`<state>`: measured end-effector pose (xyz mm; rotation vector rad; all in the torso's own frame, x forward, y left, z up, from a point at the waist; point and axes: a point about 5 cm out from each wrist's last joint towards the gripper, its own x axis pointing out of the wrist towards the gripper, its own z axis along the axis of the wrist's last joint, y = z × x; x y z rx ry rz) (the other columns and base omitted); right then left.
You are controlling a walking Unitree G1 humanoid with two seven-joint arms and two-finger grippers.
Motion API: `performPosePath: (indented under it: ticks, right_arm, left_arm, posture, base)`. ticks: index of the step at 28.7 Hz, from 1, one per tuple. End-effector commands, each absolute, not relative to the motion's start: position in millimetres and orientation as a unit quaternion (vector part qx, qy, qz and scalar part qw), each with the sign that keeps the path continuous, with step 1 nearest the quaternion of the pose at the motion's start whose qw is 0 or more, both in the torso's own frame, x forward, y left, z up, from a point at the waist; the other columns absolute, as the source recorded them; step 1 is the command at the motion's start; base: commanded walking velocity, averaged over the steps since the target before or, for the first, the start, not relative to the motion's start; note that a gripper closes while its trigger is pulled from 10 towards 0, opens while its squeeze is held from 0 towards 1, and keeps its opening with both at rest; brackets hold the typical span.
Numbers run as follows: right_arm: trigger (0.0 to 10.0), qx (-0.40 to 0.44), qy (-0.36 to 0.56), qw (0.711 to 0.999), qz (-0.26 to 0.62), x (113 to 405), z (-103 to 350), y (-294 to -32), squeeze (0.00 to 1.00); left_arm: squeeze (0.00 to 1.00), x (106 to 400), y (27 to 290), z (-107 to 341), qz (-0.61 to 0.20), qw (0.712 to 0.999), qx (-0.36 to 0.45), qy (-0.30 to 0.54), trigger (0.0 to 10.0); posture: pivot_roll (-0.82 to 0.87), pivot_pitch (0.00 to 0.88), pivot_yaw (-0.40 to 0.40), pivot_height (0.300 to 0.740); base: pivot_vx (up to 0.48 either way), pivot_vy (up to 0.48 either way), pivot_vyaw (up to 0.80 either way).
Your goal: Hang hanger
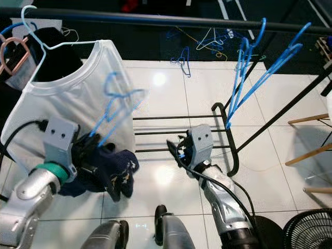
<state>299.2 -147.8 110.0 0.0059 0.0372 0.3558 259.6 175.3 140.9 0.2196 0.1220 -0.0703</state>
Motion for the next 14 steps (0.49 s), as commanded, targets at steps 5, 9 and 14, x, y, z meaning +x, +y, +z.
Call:
performPosePath:
  ticks: [5, 9, 14]
  right_arm:
    - [10.0, 0.001, 0.027, 0.991, 0.13, 311, 103, -158, 0.0]
    - [10.0, -0.01, 0.018, 0.992, 0.125, 317, 105, -155, 0.0]
    - [10.0, -0.018, -0.001, 0.991, 0.13, 329, 106, -141, 0.0]
  left_arm:
    - [0.0, 261, 194, 141, 0.017, 0.977, 0.212, 0.022, 10.0]
    - [0.0, 261, 200, 130, 0.038, 0.977, 0.208, 0.035, 10.0]
    - [0.0, 256, 194, 119, 0.04, 0.983, 0.176, 0.028, 10.0]
  posture:
    - [0.05, 0.131, -0.048, 0.74]
    - [0.06, 0.12, -0.06, 0.74]
    - [0.08, 0.101, -0.052, 0.74]
  base:
    - [0.0, 0.0, 0.0]
    - [0.0, 0.0, 0.0]
    - [0.0, 0.0, 0.0]
